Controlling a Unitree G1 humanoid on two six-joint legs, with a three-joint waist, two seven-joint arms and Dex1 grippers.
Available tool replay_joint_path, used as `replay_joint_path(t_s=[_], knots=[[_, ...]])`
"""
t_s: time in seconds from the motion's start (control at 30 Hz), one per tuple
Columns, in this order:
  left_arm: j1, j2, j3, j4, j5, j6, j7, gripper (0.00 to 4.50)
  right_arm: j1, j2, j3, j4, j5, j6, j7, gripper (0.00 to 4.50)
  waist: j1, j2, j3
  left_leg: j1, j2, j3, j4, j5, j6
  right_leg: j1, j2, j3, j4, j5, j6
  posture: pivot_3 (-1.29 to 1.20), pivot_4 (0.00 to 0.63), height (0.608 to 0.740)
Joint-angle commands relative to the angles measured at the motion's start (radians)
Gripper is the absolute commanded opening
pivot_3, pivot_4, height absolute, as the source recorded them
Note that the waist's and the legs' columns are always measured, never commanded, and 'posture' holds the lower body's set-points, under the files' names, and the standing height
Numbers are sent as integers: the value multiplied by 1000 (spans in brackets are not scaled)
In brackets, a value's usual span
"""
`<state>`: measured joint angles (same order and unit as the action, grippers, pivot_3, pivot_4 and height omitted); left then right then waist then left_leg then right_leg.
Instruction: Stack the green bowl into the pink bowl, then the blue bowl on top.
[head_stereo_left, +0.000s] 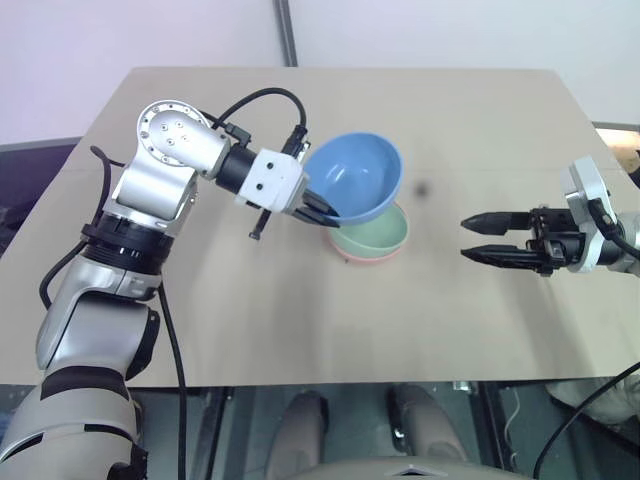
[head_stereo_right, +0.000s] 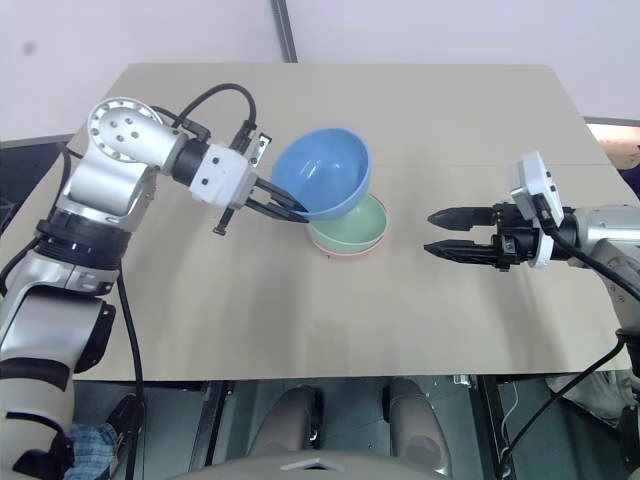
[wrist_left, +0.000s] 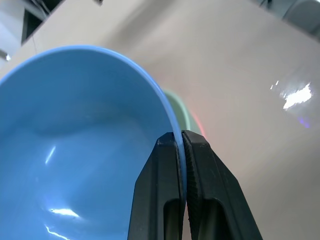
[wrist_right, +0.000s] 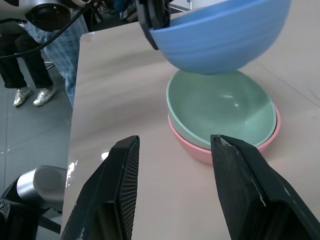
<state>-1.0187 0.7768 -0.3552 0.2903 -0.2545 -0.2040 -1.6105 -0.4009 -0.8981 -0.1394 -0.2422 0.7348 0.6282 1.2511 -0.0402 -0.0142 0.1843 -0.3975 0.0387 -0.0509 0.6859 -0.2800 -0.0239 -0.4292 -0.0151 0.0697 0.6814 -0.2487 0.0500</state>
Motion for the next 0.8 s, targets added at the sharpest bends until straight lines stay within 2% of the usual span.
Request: replay_joint_path(t_s=[0.03, 0.23, 0.53, 0.63, 0.67, 0.7, 0.73, 0.77, 0.8], knots=[[-33, -18, 4, 8, 30, -18, -4, 39, -6, -4, -39, -33, 23, -7, -7, 2541, 1, 0, 0, 0, 0, 0, 0, 0, 0, 0, 0, 0, 0, 0, 0, 0, 150, 740], [-44, -93, 23, 86, 79, -128, 4, 39, -12, -1, -41, -28, 25, -9, -16, 2541, 5, 0, 0, -1, 0, 0, 0, 0, 0, 0, 0, 0, -1, 0, 0, 0, 150, 740], [6, -62, 1, 37, 3, -126, -4, 39, 6, -5, -43, -35, 27, -14, -20, 2541, 0, 0, 0, 0, 0, 0, 0, 0, 0, 0, 0, 0, 0, 0, 0, 0, 150, 740], [11, -63, 2, 13, -22, -82, -4, 902, 6, -7, -44, -35, 27, -14, -19, 2541, 3, 0, 0, 0, 0, 0, 0, 0, 0, 0, 0, 0, 0, 0, 0, 0, 150, 740], [11, -51, -9, 1, -34, -74, -4, 1288, 4, -8, -45, -33, 27, -14, -18, 2541, 4, 0, 0, 0, 0, 0, 0, 0, 0, 0, 0, 0, 0, 0, 0, 0, 150, 740], [12, -45, -13, -6, -38, -75, -4, 1865, 3, -9, -46, -31, 27, -14, -16, 2541, 3, 0, 0, -1, 0, 0, 0, 0, 0, 0, 0, 0, -1, 0, 0, 0, 150, 740], [15, -50, -4, -8, -34, -83, -4, 2111, 2, -10, -46, -29, 26, -15, -15, 2541, 3, 0, 0, -1, 0, 0, 0, 0, 0, 0, 0, 0, -1, 0, 0, 0, 150, 740], [17, -51, 0, -11, -36, -81, -4, 2660, 1, -10, -46, -28, 25, -16, -15, 2541, 3, 0, 0, -1, 0, 0, 0, 0, 0, 0, 0, 0, -1, 0, 0, 0, 150, 740], [18, -43, -5, -19, -48, -77, -4, 3024, 0, -10, -45, -27, 24, -17, -15, 2541, 3, 0, 0, 0, 0, 0, 0, 0, 0, 0, 0, 0, -1, 0, 0, 0, 150, 740]])
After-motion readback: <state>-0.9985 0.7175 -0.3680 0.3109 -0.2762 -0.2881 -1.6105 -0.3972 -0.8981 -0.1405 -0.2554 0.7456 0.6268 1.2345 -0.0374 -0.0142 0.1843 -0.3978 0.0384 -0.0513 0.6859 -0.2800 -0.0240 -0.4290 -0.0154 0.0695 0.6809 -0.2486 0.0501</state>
